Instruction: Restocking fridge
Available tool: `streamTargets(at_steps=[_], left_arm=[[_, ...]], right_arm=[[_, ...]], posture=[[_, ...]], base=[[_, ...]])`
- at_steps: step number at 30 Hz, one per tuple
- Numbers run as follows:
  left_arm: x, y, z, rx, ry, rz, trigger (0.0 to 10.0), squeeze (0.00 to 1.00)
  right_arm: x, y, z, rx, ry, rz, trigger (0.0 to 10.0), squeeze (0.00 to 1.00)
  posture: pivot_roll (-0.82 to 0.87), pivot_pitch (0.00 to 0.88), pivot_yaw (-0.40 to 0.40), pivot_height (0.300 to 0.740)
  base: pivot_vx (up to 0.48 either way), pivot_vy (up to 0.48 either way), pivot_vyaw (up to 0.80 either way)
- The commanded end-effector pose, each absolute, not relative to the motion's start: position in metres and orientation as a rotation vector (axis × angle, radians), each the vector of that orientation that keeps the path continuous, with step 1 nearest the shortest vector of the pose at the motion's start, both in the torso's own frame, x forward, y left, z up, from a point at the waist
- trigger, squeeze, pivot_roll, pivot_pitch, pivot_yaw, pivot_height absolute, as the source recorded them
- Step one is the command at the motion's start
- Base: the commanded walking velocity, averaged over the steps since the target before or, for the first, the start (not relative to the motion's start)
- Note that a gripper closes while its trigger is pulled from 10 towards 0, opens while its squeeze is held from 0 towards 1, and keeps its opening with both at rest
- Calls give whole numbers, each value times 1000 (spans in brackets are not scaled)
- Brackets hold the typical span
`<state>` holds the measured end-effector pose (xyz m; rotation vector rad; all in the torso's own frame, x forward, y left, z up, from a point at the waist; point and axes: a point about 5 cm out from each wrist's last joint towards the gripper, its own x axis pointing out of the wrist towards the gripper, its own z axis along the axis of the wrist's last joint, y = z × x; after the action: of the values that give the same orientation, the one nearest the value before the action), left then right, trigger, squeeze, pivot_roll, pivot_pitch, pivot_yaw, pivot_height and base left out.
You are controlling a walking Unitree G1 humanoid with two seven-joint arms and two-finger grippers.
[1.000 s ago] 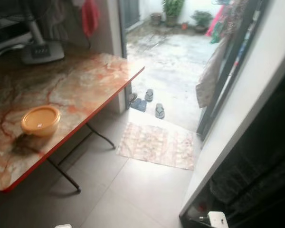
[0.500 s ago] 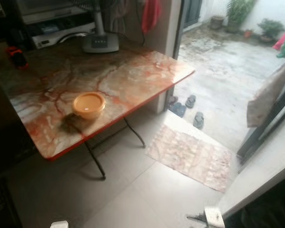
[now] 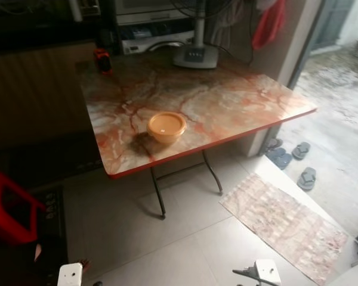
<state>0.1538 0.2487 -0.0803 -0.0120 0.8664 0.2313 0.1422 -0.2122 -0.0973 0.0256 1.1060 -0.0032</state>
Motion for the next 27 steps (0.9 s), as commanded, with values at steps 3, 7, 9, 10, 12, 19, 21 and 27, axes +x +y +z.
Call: streamTargets(at_steps=[3,7,9,10,12,19,21,27], left_arm=[[162,251,-76,-13,819,263,10000,0],[164,249,-75,-10,818,262,10000,0],[167,247,-74,2,808,259,10000,0],[168,246,-74,9,801,260,10000,0],[169,246,-73,14,797,260,10000,0],[197,250,-51,109,602,260,10000,0],[200,250,-48,129,577,254,10000,0],[244,247,20,284,111,271,10000,0]], right_arm=[[145,-209,-97,34,1097,3,10000,0],[146,-209,-96,10,1088,12,10000,0],[146,-208,-96,12,1086,19,10000,0],[145,-208,-97,25,1087,14,10000,0],[145,-208,-97,34,1087,10,10000,0],[143,-209,-97,40,1090,14,10000,0],[143,-209,-97,41,1090,14,10000,0],[144,-210,-97,35,1091,22,10000,0]], posture=[[69,0,-8,740],[67,0,-8,740],[63,0,-4,740],[63,0,-4,740],[64,0,-4,740],[70,0,-7,740],[70,0,-7,740],[80,0,-13,740]], base=[[0,0,0],[0,0,200],[0,0,800],[0,0,800],[0,0,0],[0,0,0],[0,0,0],[0,0,0]])
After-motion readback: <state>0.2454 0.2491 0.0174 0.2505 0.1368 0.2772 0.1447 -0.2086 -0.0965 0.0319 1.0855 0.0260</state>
